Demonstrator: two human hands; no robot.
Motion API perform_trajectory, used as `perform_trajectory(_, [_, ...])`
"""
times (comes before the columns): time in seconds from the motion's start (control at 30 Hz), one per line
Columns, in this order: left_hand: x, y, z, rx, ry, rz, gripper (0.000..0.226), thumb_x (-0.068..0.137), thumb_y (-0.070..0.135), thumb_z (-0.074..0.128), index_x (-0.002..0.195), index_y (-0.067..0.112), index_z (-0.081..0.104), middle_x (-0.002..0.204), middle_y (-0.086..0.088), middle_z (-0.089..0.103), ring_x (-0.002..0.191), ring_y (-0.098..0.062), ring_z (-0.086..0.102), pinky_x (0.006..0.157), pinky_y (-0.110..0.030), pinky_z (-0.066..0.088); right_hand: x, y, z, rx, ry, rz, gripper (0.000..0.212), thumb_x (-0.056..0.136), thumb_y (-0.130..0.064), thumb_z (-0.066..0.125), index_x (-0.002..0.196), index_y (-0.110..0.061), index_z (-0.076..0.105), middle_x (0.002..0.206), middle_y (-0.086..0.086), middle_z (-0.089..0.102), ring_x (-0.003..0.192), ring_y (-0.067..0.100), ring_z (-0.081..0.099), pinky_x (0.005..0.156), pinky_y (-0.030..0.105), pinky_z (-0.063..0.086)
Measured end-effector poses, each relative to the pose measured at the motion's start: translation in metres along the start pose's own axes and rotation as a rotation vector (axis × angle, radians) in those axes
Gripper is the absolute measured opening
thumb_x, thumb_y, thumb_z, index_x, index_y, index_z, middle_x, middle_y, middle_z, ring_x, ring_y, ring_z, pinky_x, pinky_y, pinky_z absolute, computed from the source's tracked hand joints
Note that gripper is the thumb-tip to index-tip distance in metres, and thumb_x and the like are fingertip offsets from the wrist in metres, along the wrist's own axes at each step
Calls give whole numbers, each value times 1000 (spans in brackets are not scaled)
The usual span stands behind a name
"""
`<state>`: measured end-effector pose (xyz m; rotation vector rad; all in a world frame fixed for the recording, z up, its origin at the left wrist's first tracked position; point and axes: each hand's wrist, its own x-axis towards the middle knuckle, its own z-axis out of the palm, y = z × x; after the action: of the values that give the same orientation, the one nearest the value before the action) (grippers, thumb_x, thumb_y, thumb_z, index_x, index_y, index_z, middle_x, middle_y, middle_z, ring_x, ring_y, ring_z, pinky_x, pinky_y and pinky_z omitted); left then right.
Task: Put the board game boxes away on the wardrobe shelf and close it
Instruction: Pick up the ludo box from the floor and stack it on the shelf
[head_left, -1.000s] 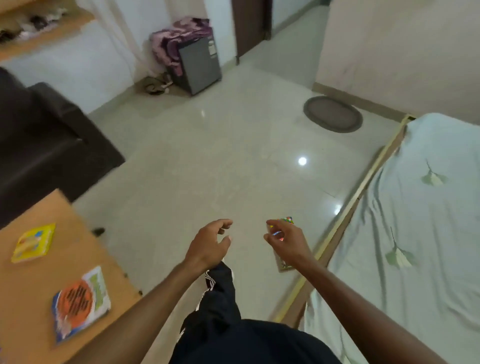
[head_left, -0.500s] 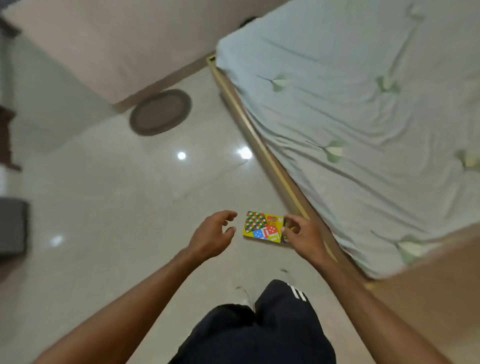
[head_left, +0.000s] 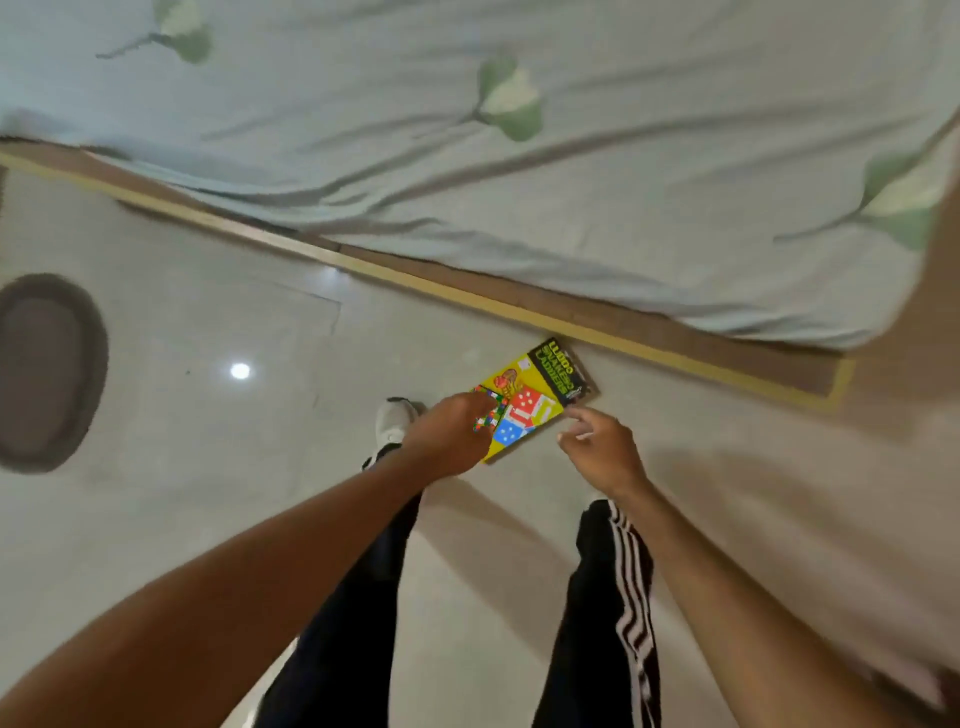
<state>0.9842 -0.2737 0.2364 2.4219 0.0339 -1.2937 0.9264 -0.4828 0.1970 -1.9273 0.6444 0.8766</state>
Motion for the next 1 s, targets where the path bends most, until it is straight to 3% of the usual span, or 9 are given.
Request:
perform_trajectory(0.2, [178, -70, 60, 271, -213, 111, 48, 80, 18, 58, 127, 21, 55, 127, -6, 61, 115, -29, 59, 92, -38, 51, 132, 93, 119, 145, 108, 188, 44, 81, -24, 72, 124, -18, 62, 116, 8, 68, 105, 24, 63, 86, 27, 45])
perform_trajectory(0.3, [265, -106, 103, 382, -229, 141, 70, 75, 27, 61, 140, 20, 40, 136, -11, 51, 124, -30, 51, 100, -42, 46, 192, 139, 184, 269, 206, 287, 47, 81, -21, 73, 126, -14, 61, 121, 9, 67, 108, 26, 62, 81, 22, 40])
perform_trajectory(0.37, [302, -117, 126, 343, -225, 139, 76, 74, 27, 63, 143, 13, 34, 137, -17, 47, 125, -33, 49, 99, -42, 46, 217, 158, 217, 369, 279, 317, 48, 80, -19, 74, 126, -13, 61, 119, 9, 68, 107, 26, 63, 83, 22, 42])
perform_trajectory(0.43, [323, -123, 152, 251, -266, 142, 68, 69, 22, 64, 133, 12, 43, 128, -18, 53, 116, -35, 55, 87, -37, 50, 233, 173, 243, 438, 356, 305, 48, 78, -19, 74, 123, -13, 62, 115, 7, 69, 104, 24, 64, 83, 25, 46])
perform_trajectory(0.57, [343, -146, 186, 111, -280, 145, 67, 46, 35, 58, 113, 30, 52, 105, -7, 65, 93, -31, 66, 82, -49, 57, 239, 180, 265, 507, 516, 275, 47, 72, -16, 78, 117, -16, 64, 107, 7, 70, 92, 16, 63, 80, 20, 47])
perform_trajectory(0.67, [326, -154, 193, 87, -240, 210, 69, 46, 41, 62, 113, 34, 49, 105, -4, 65, 94, -30, 66, 82, -51, 56, 221, 183, 265, 498, 580, 216, 54, 64, -24, 77, 116, -24, 62, 107, 4, 70, 101, 24, 64, 89, 39, 54])
perform_trajectory(0.77, [283, -144, 182, 50, -214, 259, 67, 50, 41, 65, 115, 37, 50, 107, -3, 65, 98, -28, 65, 84, -51, 55, 178, 180, 252, 514, 596, 118, 52, 66, -13, 79, 115, -17, 64, 102, -5, 66, 96, 9, 60, 91, 25, 50])
perform_trajectory(0.83, [233, -121, 168, 4, -211, 251, 63, 55, 35, 69, 115, 40, 50, 112, -2, 60, 100, -26, 64, 84, -48, 56, 133, 173, 235, 485, 632, 100, 52, 68, -11, 78, 118, -16, 64, 104, -4, 61, 103, 12, 53, 91, 21, 42])
perform_trajectory(1.0, [64, -34, 123, -120, -247, 251, 56, 72, 13, 76, 122, 22, 52, 105, 8, 54, 87, -7, 58, 66, -18, 46, -26, 141, 163, 493, 589, 159, 56, 72, -18, 76, 124, -25, 59, 116, 9, 58, 115, 21, 44, 91, 22, 32])
